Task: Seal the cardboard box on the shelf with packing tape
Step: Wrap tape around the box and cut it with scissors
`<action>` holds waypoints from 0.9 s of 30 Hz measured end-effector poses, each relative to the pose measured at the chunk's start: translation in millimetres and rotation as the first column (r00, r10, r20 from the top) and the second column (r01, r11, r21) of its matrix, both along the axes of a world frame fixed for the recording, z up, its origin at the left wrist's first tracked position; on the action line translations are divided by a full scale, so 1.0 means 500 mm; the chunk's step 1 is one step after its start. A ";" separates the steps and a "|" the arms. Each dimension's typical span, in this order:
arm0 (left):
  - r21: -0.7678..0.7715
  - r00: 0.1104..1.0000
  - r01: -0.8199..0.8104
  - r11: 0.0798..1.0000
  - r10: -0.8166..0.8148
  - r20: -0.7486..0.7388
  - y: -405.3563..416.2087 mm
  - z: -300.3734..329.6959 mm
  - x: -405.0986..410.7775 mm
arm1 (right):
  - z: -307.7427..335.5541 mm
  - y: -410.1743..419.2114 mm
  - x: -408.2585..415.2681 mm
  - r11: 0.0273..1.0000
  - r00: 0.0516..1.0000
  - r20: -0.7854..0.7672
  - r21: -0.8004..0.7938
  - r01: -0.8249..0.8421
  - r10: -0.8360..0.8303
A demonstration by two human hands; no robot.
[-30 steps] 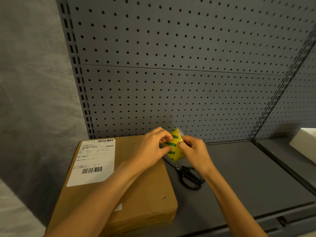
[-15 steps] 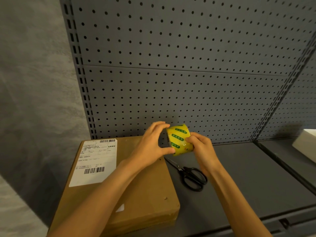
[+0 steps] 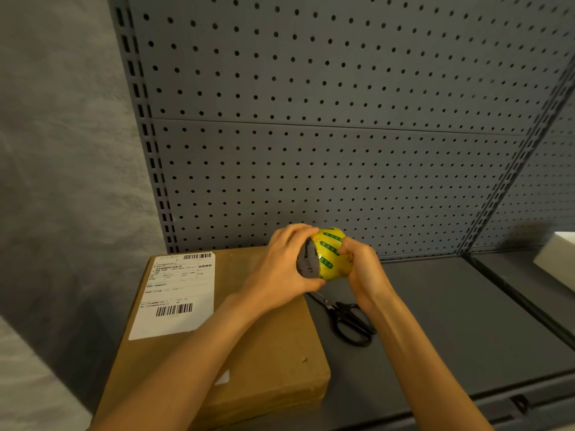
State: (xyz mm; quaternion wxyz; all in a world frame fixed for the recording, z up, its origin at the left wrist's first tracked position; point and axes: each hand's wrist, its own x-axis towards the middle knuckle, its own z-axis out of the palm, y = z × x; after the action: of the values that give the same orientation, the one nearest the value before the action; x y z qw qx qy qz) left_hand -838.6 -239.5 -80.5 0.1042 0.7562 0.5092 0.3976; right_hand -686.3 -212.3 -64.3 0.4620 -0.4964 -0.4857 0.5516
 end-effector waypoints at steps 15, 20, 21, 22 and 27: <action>-0.028 0.961 -0.028 0.999 0.034 0.274 0.001 0.022 -0.004 | -0.001 -0.018 0.004 0.977 0.986 -0.063 0.158 -0.143 0.154; -0.046 0.959 0.001 0.999 0.012 0.284 0.003 0.022 -0.008 | -0.001 -0.020 0.003 0.975 0.981 -0.092 0.161 -0.153 0.169; -0.052 0.957 0.006 0.999 0.009 0.290 0.003 0.022 -0.007 | -0.001 -0.020 0.003 0.975 0.982 -0.094 0.165 -0.149 0.166; -0.053 0.957 0.009 0.999 0.007 0.291 0.003 0.021 -0.007 | -0.002 -0.019 0.003 0.976 0.982 -0.097 0.167 -0.143 0.161; 0.003 0.967 -0.015 1.000 0.013 0.253 0.002 0.021 -0.012 | -0.002 -0.016 0.011 0.976 0.974 -0.140 0.152 -0.155 0.176</action>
State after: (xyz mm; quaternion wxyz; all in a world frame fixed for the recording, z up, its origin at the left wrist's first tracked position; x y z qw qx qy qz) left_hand -844.6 -238.6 -70.2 0.1634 0.6960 0.4961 0.4928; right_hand -680.7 -220.3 -65.3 0.4838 -0.3767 -0.5261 0.5892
